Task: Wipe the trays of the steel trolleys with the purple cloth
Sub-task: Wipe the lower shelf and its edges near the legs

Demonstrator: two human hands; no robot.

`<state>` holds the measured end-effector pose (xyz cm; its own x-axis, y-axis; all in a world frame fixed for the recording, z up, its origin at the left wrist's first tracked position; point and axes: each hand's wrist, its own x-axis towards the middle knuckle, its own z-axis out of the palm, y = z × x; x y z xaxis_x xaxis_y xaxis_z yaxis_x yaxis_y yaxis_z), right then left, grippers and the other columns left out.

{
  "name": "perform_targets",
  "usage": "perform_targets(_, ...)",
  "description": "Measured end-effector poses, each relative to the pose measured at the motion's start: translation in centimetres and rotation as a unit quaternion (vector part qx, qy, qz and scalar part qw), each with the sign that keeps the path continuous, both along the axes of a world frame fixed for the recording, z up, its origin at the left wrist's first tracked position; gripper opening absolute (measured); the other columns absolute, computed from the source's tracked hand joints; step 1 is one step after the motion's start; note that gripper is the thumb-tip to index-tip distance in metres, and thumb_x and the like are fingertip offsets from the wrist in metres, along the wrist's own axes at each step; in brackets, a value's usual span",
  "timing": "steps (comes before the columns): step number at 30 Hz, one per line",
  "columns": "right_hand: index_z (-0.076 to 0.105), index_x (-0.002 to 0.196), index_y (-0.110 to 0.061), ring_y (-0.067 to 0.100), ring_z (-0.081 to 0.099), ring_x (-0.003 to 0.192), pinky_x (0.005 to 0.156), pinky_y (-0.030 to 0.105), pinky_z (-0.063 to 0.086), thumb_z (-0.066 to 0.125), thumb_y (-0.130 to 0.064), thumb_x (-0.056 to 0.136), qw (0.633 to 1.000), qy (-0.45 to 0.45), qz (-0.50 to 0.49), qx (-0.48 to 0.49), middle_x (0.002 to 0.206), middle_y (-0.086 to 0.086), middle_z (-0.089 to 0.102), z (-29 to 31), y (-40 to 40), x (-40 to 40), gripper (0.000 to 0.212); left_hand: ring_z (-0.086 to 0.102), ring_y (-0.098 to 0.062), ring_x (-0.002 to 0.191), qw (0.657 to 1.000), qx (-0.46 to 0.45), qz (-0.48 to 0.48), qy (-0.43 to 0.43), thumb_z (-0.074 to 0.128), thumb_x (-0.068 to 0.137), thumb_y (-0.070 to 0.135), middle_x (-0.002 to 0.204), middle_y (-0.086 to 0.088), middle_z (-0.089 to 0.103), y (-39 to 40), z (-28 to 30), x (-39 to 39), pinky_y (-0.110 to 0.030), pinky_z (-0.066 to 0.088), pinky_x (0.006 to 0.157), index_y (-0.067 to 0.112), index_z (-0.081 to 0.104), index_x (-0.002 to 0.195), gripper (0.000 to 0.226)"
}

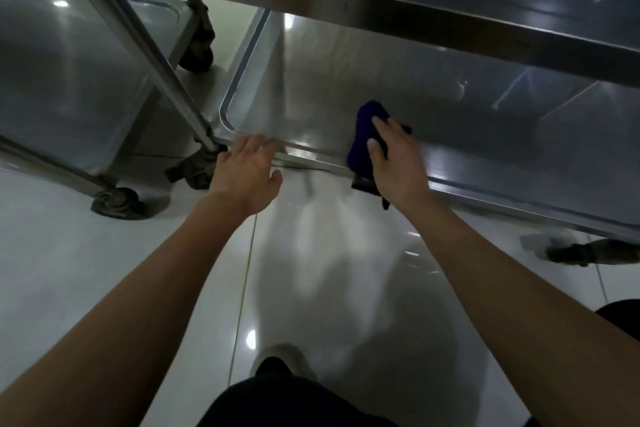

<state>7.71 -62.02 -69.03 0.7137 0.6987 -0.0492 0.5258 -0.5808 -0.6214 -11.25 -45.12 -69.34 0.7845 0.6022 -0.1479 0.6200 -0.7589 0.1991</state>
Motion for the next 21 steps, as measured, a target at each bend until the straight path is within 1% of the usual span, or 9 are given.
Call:
perform_targets(2, 0.034, 0.154, -0.017, 0.025, 0.019, 0.150, 0.122, 0.037, 0.019, 0.040, -0.018, 0.106, 0.997, 0.019, 0.037, -0.058, 0.163, 0.009, 0.023, -1.5, 0.1, -0.4, 0.048, 0.033, -0.028, 0.141, 1.000, -0.009, 0.007, 0.024, 0.057, 0.094, 0.033, 0.150, -0.005, 0.039, 0.3, -0.9, 0.3, -0.055, 0.037, 0.107, 0.023, 0.046, 0.145, 0.053)
perform_targets(3, 0.031, 0.155, -0.018, 0.024, 0.015, 0.151, 0.123, 0.037, 0.017, 0.039, -0.017, 0.106, 0.997, 0.016, 0.046, -0.067, 0.164, 0.007, 0.019, -2.1, 0.0, -0.5, 0.049, 0.033, -0.028, 0.141, 0.999, -0.015, 0.013, 0.024, 0.058, 0.094, 0.033, 0.150, -0.005, 0.039, 0.3, -1.3, 0.4, -0.054, 0.037, 0.106, 0.023, 0.046, 0.145, 0.053)
perform_targets(5, 0.030, 0.155, -0.021, 0.023, 0.011, 0.152, 0.124, 0.039, 0.016, 0.040, -0.016, 0.106, 0.998, 0.014, 0.042, -0.049, 0.165, 0.003, 0.017, -2.9, -0.4, -0.7, 0.050, 0.034, -0.029, 0.140, 0.999, -0.019, 0.025, 0.010, 0.059, 0.093, 0.031, 0.150, -0.006, 0.039, 0.2, -1.9, 0.4, -0.054, 0.039, 0.105, 0.022, 0.048, 0.144, 0.053)
perform_targets(9, 0.032, 0.154, -0.024, 0.030, 0.008, 0.153, 0.123, 0.047, 0.018, 0.042, -0.016, 0.105, 0.999, 0.013, 0.031, -0.020, 0.164, 0.002, 0.019, -3.8, -1.0, -0.9, 0.051, 0.035, -0.029, 0.141, 1.000, -0.009, 0.025, -0.009, 0.061, 0.089, 0.032, 0.151, -0.010, 0.041, -0.2, -2.6, 0.3, -0.053, 0.043, 0.104, 0.020, 0.051, 0.142, 0.056)
perform_targets(11, 0.032, 0.154, -0.024, 0.033, 0.010, 0.152, 0.122, 0.049, 0.020, 0.041, -0.015, 0.105, 0.999, 0.000, 0.037, -0.025, 0.164, 0.003, 0.019, -4.1, -1.4, -1.0, 0.051, 0.029, -0.030, 0.146, 1.000, -0.006, 0.019, 0.004, 0.061, 0.088, 0.034, 0.156, -0.011, 0.037, -0.8, -3.0, 0.1, -0.052, 0.043, 0.105, 0.020, 0.049, 0.144, 0.059)
perform_targets(14, 0.031, 0.154, -0.022, 0.032, 0.012, 0.152, 0.121, 0.049, 0.022, 0.039, -0.016, 0.105, 0.997, -0.038, 0.048, -0.046, 0.165, 0.004, 0.018, -4.5, -2.1, -0.8, 0.050, 0.020, -0.029, 0.151, 1.000, -0.003, 0.014, 0.023, 0.058, 0.090, 0.037, 0.162, -0.009, 0.028, -1.3, -3.3, -0.2, -0.052, 0.039, 0.108, 0.023, 0.042, 0.148, 0.062)
perform_targets(16, 0.031, 0.154, -0.022, 0.032, 0.012, 0.152, 0.121, 0.048, 0.022, 0.038, -0.017, 0.105, 0.995, -0.059, 0.052, -0.059, 0.165, 0.004, 0.017, -4.6, -2.2, -0.7, 0.050, 0.027, -0.028, 0.148, 1.000, 0.000, 0.013, 0.013, 0.058, 0.090, 0.037, 0.159, -0.008, 0.034, -0.9, -2.9, -0.1, -0.052, 0.038, 0.108, 0.024, 0.045, 0.146, 0.059)
perform_targets(19, 0.030, 0.155, -0.023, 0.031, 0.012, 0.152, 0.122, 0.048, 0.022, 0.037, -0.017, 0.105, 0.994, -0.064, 0.049, -0.069, 0.165, 0.003, 0.016, -4.6, -2.2, -0.8, 0.050, 0.042, -0.028, 0.134, 1.000, 0.003, 0.019, -0.021, 0.059, 0.090, 0.034, 0.142, -0.006, 0.050, 0.4, -1.9, 0.3, -0.050, 0.041, 0.102, 0.024, 0.054, 0.138, 0.049)
perform_targets(21, 0.030, 0.155, -0.022, 0.031, 0.011, 0.152, 0.122, 0.048, 0.021, 0.037, -0.018, 0.106, 0.994, -0.070, 0.045, -0.074, 0.166, 0.004, 0.015, -4.6, -2.2, -1.0, 0.050, 0.042, -0.029, 0.132, 1.000, 0.004, 0.025, -0.014, 0.059, 0.091, 0.033, 0.140, -0.007, 0.049, 1.1, -1.4, 0.4, -0.052, 0.042, 0.102, 0.024, 0.055, 0.136, 0.046)
